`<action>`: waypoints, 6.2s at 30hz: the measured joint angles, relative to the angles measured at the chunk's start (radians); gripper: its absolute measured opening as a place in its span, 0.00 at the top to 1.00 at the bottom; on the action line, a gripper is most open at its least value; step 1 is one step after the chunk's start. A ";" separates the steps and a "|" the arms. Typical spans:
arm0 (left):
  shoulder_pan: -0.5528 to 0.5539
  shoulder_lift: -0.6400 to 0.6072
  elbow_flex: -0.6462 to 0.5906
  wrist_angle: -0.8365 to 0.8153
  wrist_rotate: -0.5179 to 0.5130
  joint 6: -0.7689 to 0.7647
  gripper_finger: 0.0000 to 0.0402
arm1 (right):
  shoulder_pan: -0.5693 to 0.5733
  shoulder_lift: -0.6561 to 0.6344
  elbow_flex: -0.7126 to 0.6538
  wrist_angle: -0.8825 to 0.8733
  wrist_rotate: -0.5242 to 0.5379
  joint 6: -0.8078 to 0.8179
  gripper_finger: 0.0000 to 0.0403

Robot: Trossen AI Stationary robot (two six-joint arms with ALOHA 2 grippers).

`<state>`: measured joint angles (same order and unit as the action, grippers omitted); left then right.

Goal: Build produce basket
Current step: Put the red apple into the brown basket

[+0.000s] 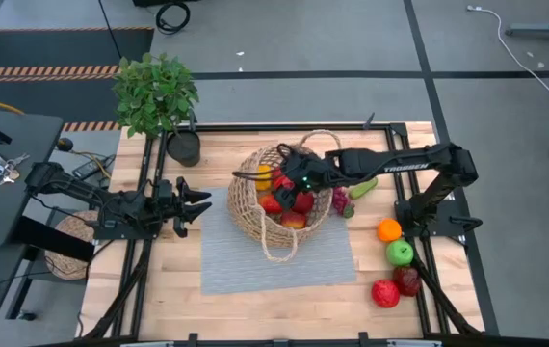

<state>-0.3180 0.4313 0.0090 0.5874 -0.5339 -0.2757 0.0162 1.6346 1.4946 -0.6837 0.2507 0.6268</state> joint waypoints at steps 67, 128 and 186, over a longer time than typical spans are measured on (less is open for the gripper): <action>0.000 0.000 0.000 0.000 0.000 0.000 0.60 | 0.616 -0.092 0.045 -0.479 0.259 0.416 0.13; 0.001 0.000 0.000 0.000 0.000 0.000 0.60 | 1.138 0.113 -0.232 -0.493 -0.043 0.451 0.03; 0.001 0.000 0.000 0.000 0.000 0.000 0.60 | 0.636 -0.265 -0.070 -0.337 0.694 -0.153 0.14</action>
<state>-0.3174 0.4316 0.0090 0.5870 -0.5339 -0.2755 0.6523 1.3698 1.4249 -1.0207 0.9447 0.4738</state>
